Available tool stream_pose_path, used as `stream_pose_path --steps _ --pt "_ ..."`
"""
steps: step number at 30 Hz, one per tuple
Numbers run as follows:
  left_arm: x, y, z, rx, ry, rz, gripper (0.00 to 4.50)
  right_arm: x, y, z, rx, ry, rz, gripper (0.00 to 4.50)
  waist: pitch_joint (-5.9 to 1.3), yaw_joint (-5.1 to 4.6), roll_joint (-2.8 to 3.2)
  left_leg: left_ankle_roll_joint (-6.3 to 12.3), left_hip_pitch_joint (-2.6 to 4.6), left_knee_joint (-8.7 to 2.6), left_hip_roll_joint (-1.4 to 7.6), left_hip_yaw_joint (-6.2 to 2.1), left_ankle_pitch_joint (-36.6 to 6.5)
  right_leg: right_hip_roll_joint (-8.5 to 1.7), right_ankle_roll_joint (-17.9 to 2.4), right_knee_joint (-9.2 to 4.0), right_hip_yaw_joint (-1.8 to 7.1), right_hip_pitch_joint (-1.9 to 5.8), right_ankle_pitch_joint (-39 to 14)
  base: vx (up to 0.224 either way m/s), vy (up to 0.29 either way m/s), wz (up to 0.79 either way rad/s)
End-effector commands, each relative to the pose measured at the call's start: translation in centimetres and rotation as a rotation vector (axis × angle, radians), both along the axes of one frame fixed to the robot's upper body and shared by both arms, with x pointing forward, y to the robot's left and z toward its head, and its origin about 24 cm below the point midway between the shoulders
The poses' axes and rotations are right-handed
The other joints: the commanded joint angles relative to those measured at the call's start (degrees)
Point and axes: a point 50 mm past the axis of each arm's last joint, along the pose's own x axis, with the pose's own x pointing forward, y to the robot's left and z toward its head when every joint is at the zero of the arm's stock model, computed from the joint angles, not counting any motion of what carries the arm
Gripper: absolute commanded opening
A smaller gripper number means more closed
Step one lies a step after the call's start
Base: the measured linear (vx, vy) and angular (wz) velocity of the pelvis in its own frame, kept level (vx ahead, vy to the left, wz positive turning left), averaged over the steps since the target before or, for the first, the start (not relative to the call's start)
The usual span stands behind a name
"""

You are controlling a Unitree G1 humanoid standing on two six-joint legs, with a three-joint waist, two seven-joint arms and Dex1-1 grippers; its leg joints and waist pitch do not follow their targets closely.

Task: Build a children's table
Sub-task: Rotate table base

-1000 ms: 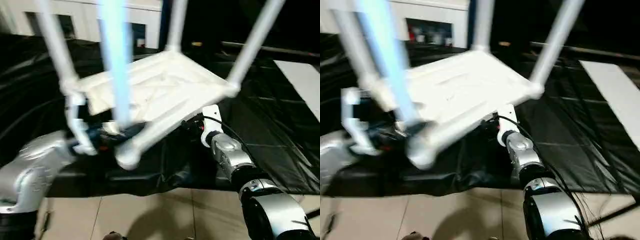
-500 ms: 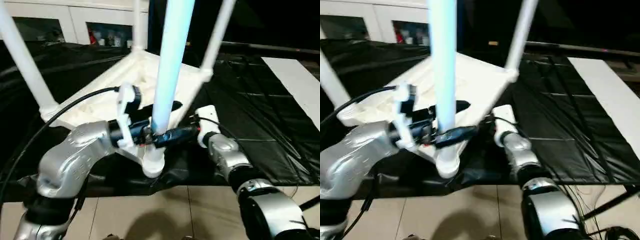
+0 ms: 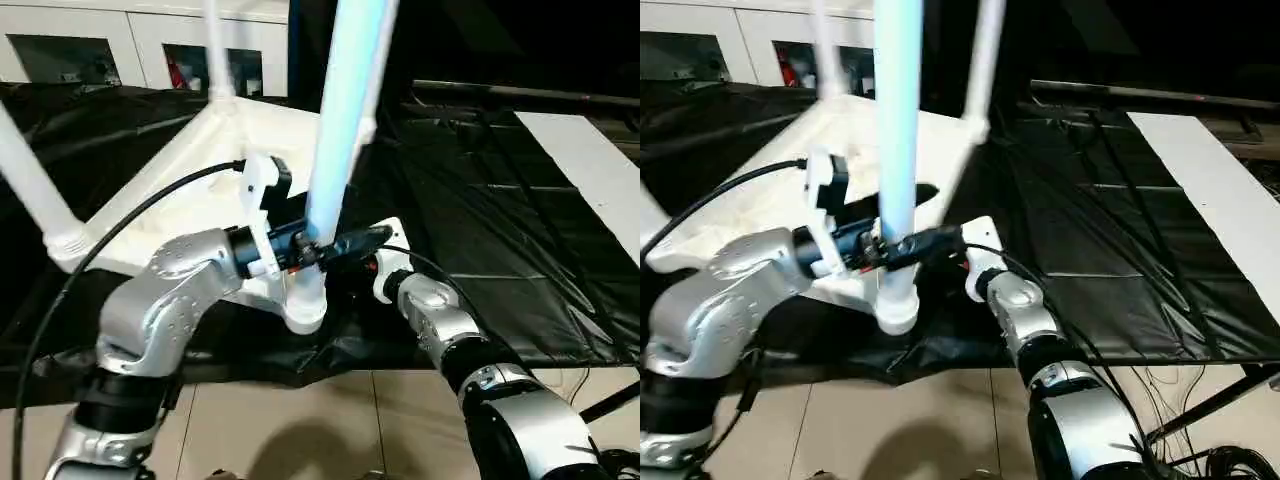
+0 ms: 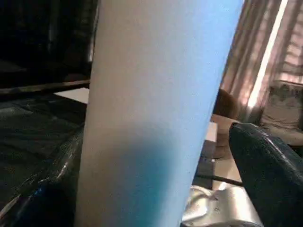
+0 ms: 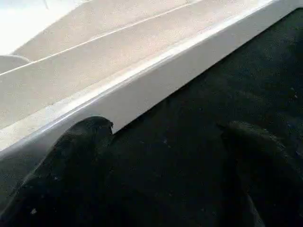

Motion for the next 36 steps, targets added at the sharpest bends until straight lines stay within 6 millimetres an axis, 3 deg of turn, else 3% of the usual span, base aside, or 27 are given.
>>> stream_pose_path --steps 1,12,19,21,24,26,28,29,30,31,32,33,34,35,36 --pt "0.3 -1.4 0.4 0.017 -0.027 -0.016 4.5 -0.6 3.2 0.7 0.016 -0.035 0.147 4.48 -4.34 0.78 0.69 0.28 0.03 -3.95 1.43 -0.34 -8.6 -4.66 -11.1 -4.94 3.44 3.37 -7.3 0.0 0.0 0.0" --pt "2.1 -0.6 0.0 0.041 -0.045 0.142 4.5 -1.7 4.2 0.5 0.076 -0.037 0.292 4.48 -4.31 1.17 0.77 0.98 0.2 -4.09 1.68 -0.44 -9.2 -4.84 -11.9 -5.16 3.44 3.29 -7.5 0.0 0.0 0.0" --pt "2.8 -1.1 0.2 0.018 -0.063 0.189 4.5 -1.4 3.6 0.5 0.043 -0.06 0.238 4.48 -4.25 1.91 0.76 0.52 0.62 -4.16 1.72 -0.34 -10.0 -4.9 -11.8 -5.27 3.52 2.94 -8.1 0.0 0.0 0.0" --pt "2.1 -2.2 0.4 -0.016 -0.06 0.111 4.5 -0.1 1.6 1.2 0.022 -0.103 0.075 4.48 -4.28 2.03 0.84 0.32 0.58 -4.18 1.68 -0.34 -10.0 -4.89 -11.9 -5.19 3.52 2.98 -7.9 0.0 0.0 0.0" --pt "1.9 -2.6 0.4 -0.027 -0.059 0.084 4.5 0.4 0.6 1.5 0.026 -0.118 0.005 4.48 -4.29 2.46 0.72 0.08 0.65 -4.21 1.67 -0.28 -10.0 -4.79 -11.5 -5.11 3.52 2.88 -7.5 0.0 0.0 0.0" --pt "2.0 -3.3 0.3 -0.032 -0.058 0.08 4.5 0.9 -0.7 1.9 0.038 -0.131 -0.062 4.48 -4.4 2.68 1.02 0.03 0.54 -4.17 1.63 -0.34 -9.5 -4.83 -11.0 -5.03 3.51 3.07 -6.4 0.0 0.0 0.0" --pt "2.1 -3.7 0.3 -0.033 -0.058 0.081 4.5 1.0 -1.2 2.1 0.041 -0.137 -0.09 4.48 -4.45 2.93 0.79 0.49 0.47 -4.09 1.5 -0.21 -8.8 -4.66 -10.9 -5.02 3.54 3.09 -4.7 0.0 0.0 0.0" --pt "2.4 -4.1 0.3 -0.036 -0.058 0.095 4.5 1.2 -2.0 2.2 0.038 -0.148 -0.115 4.48 -4.53 3.06 1.26 0.65 0.26 -4.07 1.51 -0.35 -8.0 -4.76 -11.2 -4.71 3.48 3.24 -3.2 0.0 0.0 0.0" --pt "2.9 -4.5 0.2 -0.031 -0.061 0.119 4.5 1.3 -2.6 2.4 0.034 -0.159 -0.134 4.48 -4.47 2.92 1.05 0.87 0.27 -4.11 1.44 -0.27 -8.0 -4.57 -11.0 -5.01 3.43 3.2 -3.2 0.0 0.0 0.0" --pt "4.0 -4.6 -0.1 0.021 -0.086 0.195 4.5 1.4 -3.8 2.7 0.028 -0.181 -0.168 4.48 -4.56 3.16 1.43 0.99 0.76 -3.91 1.39 -0.12 -7.8 -4.38 -11.2 -5.03 3.46 2.92 -1.7 0.0 0.0 0.0" --pt "4.1 -4.6 -0.1 0.023 -0.087 0.198 4.5 1.4 -3.8 2.7 0.028 -0.181 -0.169 4.48 -4.46 3.26 1.31 1.47 0.85 -3.94 1.31 -0.07 -8.1 -4.19 -11.0 -5.37 3.48 2.84 -1.7 0.0 0.0 0.0" --pt "4.7 -4.5 -0.3 0.061 -0.107 0.241 4.5 1.5 -4.3 2.8 0.026 -0.193 -0.185 4.48 -4.63 3.33 1.04 1.61 0.67 -3.98 1.47 -0.22 -7.9 -4.51 -11.4 -4.82 3.46 3.31 -0.8 0.0 0.0 0.0" --pt "5.3 -4.1 -0.5 0.103 -0.124 0.28 4.5 1.5 -4.8 3.0 0.029 -0.204 -0.194 4.48 -4.51 3.18 1.16 1.99 0.22 -4.13 1.33 -0.36 -7.5 -4.39 -10.6 -5.1 3.35 3.55 -1.2 0.0 0.0 0.0" --pt "5.3 -4.0 -0.5 0.101 -0.122 0.281 4.5 1.4 -4.9 3.0 0.031 -0.206 -0.194 4.48 -4.61 3.16 1.12 2.0 0.42 -4.04 1.4 -0.37 -7.6 -4.52 -10.5 -5.01 3.36 3.46 -1.3 0.0 0.0 0.0" --pt "5.2 -3.3 -0.1 0.065 -0.105 0.259 4.5 1.1 -5.4 3.1 0.048 -0.225 -0.187 4.48 -4.61 3.02 0.85 2.19 0.06 -4.03 1.29 -0.38 -6.8 -4.69 -10.7 -4.92 3.37 3.83 -0.8 0.0 0.0 0.0"
